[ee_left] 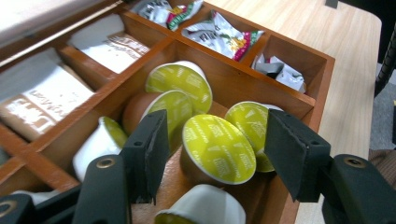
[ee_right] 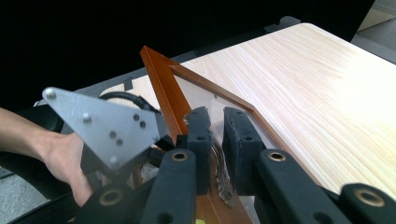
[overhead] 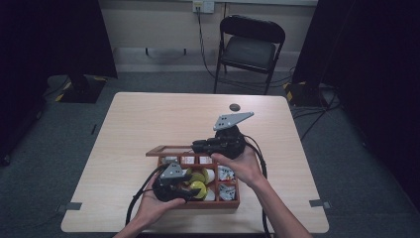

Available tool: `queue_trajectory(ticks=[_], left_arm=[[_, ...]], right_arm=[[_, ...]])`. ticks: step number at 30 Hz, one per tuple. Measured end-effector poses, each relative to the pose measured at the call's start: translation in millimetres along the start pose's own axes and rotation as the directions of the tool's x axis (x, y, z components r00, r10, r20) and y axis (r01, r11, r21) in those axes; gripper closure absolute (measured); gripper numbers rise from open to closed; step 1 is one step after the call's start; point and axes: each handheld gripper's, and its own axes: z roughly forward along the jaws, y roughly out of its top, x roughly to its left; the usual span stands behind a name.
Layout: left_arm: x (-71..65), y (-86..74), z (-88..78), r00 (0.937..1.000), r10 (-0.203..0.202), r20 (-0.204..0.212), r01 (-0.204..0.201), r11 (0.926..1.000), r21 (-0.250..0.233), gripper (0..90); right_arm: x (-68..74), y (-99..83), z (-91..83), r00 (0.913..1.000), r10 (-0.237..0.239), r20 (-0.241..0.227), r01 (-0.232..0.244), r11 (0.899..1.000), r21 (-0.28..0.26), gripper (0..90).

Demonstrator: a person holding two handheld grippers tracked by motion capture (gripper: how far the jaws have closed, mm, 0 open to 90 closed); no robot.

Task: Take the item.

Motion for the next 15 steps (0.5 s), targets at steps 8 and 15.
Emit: queue_trajectory(ticks=[8,15], left_arm=[[1.1,2.7,7.3,0.9996,-0.015,0.024,0.014,0.9989,0.044,43.2],[-0.2,5.2,13.7,0.9997,0.009,0.022,-0.012,0.9946,0.103,43.8]], right_arm=[[0.5,-0.4,0.1,1.0,0.002,0.001,-0.002,1.0,0.0,81.0],[0.9,-1.3,0.2,1.0,-0.002,-0.001,0.002,1.0,0.0,81.4]])
